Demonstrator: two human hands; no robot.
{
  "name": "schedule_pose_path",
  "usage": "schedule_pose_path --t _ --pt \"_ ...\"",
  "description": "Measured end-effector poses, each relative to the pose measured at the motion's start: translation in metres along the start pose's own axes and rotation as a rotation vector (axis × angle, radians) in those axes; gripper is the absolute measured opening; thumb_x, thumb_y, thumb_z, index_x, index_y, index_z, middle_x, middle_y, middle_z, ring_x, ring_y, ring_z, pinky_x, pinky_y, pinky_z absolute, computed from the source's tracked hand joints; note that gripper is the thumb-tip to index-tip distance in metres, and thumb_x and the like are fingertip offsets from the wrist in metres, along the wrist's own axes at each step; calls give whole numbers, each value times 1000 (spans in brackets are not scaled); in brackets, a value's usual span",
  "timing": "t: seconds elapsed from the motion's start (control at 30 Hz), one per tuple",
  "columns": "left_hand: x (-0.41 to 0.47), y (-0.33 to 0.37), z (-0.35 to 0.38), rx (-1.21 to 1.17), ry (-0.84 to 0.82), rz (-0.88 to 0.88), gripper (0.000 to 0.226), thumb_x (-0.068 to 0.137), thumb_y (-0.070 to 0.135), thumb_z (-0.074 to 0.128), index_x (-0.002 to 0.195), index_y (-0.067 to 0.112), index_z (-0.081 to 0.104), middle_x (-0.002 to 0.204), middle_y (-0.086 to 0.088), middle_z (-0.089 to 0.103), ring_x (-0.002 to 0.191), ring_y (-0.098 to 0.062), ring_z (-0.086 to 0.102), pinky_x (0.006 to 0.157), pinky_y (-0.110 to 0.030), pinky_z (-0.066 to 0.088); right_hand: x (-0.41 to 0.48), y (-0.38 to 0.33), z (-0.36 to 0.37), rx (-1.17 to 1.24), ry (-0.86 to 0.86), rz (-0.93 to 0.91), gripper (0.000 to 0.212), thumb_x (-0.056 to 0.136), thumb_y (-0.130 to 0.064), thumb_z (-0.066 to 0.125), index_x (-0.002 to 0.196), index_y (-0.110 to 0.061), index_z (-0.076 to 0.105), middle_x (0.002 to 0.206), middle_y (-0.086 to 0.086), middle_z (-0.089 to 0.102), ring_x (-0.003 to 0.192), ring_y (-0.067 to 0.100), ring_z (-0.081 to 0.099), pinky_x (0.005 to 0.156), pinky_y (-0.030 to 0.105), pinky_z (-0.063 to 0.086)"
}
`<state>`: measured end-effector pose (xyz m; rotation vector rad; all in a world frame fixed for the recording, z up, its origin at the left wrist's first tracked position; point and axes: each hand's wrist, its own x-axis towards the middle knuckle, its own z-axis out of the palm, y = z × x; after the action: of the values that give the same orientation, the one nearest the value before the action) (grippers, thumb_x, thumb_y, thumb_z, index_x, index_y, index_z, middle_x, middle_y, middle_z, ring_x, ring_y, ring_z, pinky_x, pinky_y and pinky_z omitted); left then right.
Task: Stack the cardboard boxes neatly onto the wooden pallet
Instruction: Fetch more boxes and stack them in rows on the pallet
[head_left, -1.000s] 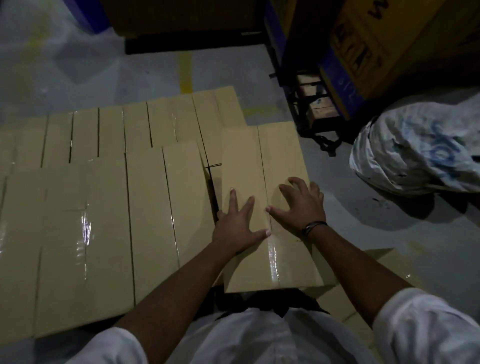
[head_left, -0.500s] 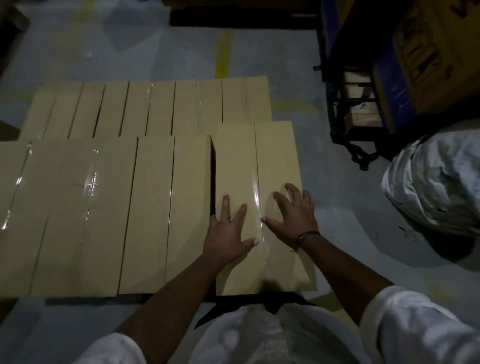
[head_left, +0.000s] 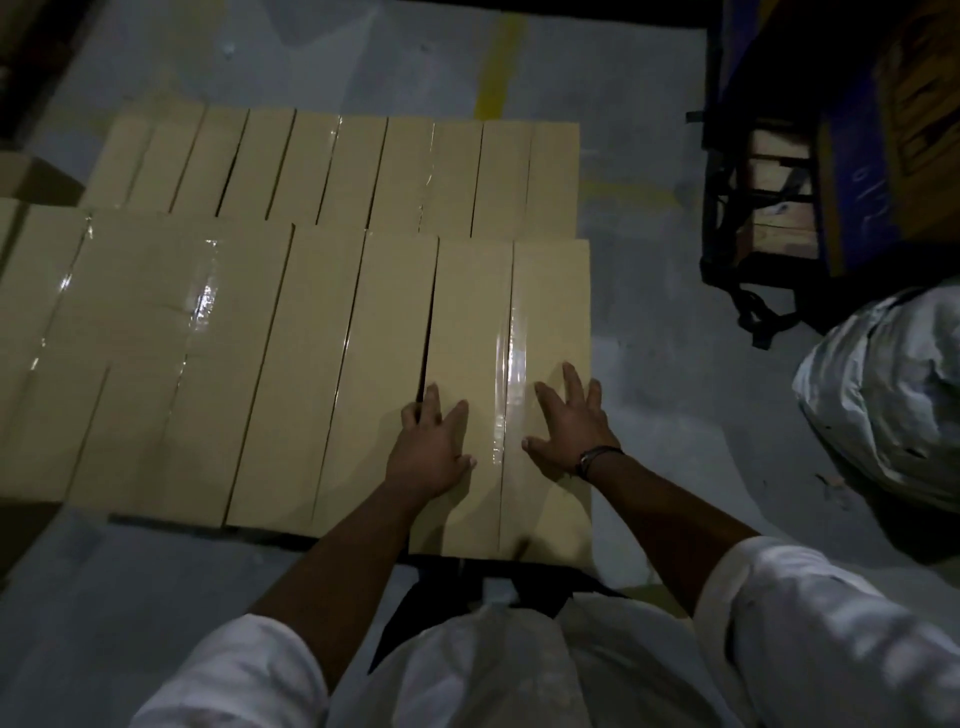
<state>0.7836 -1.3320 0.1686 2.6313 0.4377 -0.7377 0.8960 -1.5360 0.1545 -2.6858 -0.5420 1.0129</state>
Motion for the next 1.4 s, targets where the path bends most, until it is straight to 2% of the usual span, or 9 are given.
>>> schedule_pose_path --t 0.2,0.37,0.5,0.77,0.93,1.13,1.23,1.4 --pt "-32 -14 18 184 74 33 88 88 50 68 159 29 19 167 -15 0 146 -43 14 115 -51 30 -17 13 9 -27 -17 -55 87 88 -48 68 157 -31 17 165 3 -20 150 44 -9 118 54 24" --pt "-63 -35 35 239 39 47 89 94 54 57 162 28 6 168 -13 -3 147 -40 15 116 -48 28 -50 19 27 -16 -33 -32 82 88 -45 69 155 -26 25 166 7 -17 149 38 16 116 45 33" --pt "-87 -57 46 243 20 111 95 90 54 64 162 28 7 168 -12 -3 147 -39 16 116 -46 31 -84 12 54 3 -18 16 81 86 -41 71 153 -23 29 166 10 -13 145 38 28 114 42 38" --pt "-109 -101 42 222 -39 198 96 85 34 77 161 21 20 170 -3 -1 152 -34 12 116 -46 36 -146 -5 117 98 47 173 90 88 -45 71 158 -21 19 165 17 -7 149 35 21 118 40 31" --pt "-108 -106 35 222 -60 221 93 84 30 77 160 26 24 170 1 -2 153 -31 10 114 -48 38 -162 -12 117 109 98 236 92 87 -44 72 158 -16 21 158 21 21 140 36 38 113 39 39" --pt "-110 -101 46 184 -20 191 97 84 41 78 160 25 21 170 -4 2 152 -34 11 115 -48 35 -163 -20 115 70 124 255 82 87 -35 74 153 -15 29 144 22 39 126 40 50 105 42 45" --pt "-109 -100 49 218 3 197 102 81 45 80 160 27 18 168 -7 4 149 -36 16 113 -49 38 -162 -22 117 68 165 252 78 88 -37 72 151 -17 31 139 20 45 124 42 49 106 42 43" --pt "-104 -101 49 264 58 216 100 76 47 83 156 28 26 162 -10 18 141 -37 27 103 -48 45 -165 -24 132 4 194 270 70 89 -36 71 148 -24 34 143 16 37 127 44 34 103 46 41"
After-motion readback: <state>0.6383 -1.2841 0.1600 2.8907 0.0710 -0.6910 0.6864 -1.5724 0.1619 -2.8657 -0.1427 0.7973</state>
